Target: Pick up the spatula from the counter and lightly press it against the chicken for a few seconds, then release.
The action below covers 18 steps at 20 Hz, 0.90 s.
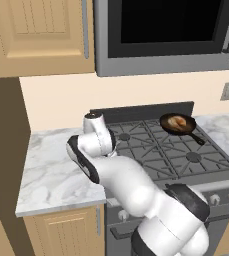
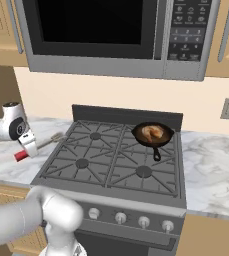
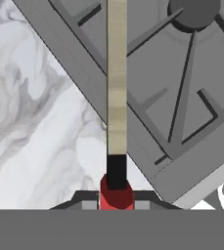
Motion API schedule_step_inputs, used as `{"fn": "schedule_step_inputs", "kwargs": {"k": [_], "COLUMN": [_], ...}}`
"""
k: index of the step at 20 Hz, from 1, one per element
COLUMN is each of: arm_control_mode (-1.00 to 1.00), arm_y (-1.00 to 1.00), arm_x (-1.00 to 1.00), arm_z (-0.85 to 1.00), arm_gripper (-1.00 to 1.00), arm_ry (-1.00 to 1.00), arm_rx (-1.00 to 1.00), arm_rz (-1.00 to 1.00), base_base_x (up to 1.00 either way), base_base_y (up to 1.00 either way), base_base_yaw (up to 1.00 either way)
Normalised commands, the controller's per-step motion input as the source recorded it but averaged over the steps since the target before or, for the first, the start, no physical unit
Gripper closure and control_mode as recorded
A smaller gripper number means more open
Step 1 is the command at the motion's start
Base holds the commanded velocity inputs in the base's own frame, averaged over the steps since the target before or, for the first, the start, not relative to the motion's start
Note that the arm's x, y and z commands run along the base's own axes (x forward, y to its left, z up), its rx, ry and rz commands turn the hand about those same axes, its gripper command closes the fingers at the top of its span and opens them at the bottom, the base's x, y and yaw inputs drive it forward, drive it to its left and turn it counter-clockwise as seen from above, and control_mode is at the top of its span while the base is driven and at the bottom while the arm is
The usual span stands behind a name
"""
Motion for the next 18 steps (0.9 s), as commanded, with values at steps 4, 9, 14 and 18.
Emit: {"fn": "schedule_step_inputs", "kwargs": {"k": [4, 9, 14, 18], "arm_control_mode": [-1.0, -1.0, -1.0, -1.0], "arm_y": [-0.57, -0.63, -0.64, -0.6], "arm_x": [0.0, 0.01, 0.14, 0.34], "arm_z": [0.33, 0.31, 0.24, 0.14], "arm_gripper": [1.0, 1.0, 1.0, 1.0], "arm_ry": [0.0, 0.0, 0.01, 0.06], "arm_rx": [0.0, 0.02, 0.04, 0.08], "arm_rz": [-0.03, -0.06, -0.08, -0.08], "base_base_x": [0.0, 0.0, 0.0, 0.0], "base_base_y": [0.0, 0.0, 0.0, 0.0], "base_base_yaw": [0.0, 0.0, 0.0, 0.0]}}
